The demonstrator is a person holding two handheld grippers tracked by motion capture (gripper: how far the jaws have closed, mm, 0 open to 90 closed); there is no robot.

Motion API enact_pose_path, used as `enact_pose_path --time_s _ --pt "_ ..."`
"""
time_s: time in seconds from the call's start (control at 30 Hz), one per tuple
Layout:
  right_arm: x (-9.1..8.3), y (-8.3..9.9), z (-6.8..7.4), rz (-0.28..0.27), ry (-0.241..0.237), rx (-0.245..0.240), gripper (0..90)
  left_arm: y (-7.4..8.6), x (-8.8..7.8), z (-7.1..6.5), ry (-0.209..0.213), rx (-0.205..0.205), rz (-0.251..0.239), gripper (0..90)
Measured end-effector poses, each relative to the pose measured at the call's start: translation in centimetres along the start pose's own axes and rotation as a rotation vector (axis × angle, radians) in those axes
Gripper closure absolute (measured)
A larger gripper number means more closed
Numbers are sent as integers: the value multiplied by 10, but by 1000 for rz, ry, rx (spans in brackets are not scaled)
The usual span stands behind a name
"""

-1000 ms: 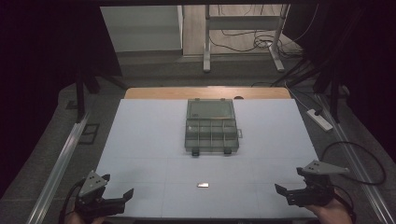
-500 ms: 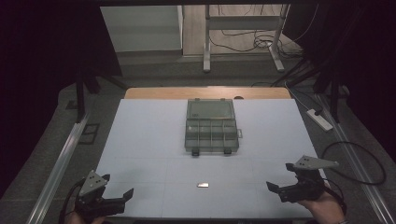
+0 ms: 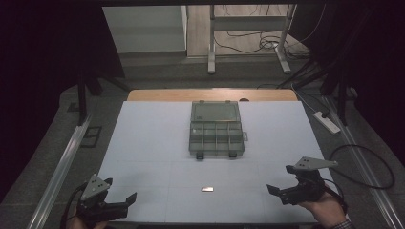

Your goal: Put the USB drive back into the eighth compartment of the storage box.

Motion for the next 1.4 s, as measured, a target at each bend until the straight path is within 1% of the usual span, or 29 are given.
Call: enact_pose_path --time_s 0.2,0.3,0.4,0.53,0.7,0.77,1.1,1.23,1.33,1.4 --pt "9 -4 7 1 -27 -6 0 0 0 0 -1 0 0 52" --pt "15 -5 10 15 -33 -23 0 0 0 0 -1 0 0 52" --pt "18 -5 11 21 -34 -24 0 0 0 0 -1 0 0 52" --pt "25 -4 14 36 -49 -29 0 0 0 0 -1 0 0 52" --pt "32 -4 18 51 -60 -49 0 0 0 0 0 0 -1 52" --pt "37 -5 22 57 -73 -63 0 0 0 0 -1 0 -1 52" --pt "50 -8 29 55 -114 -78 0 0 0 0 -1 0 -1 52" --pt "56 -8 33 74 -126 -87 0 0 0 0 -1 0 -1 52" --pt "61 -9 36 81 -143 -79 0 0 0 0 -3 -2 -2 52" --pt "64 -9 38 83 -145 -81 0 0 0 0 -3 -2 -2 52"
Point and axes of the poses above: each handheld gripper's, and its own axes: x roughly forward along the jaws, y roughly out of its underside, z roughly to its left, the point moved 7 cm from there along x, roughly forward along the jaws, and after that the axes turned 15 degrees about -z, right-handed, at the moved point
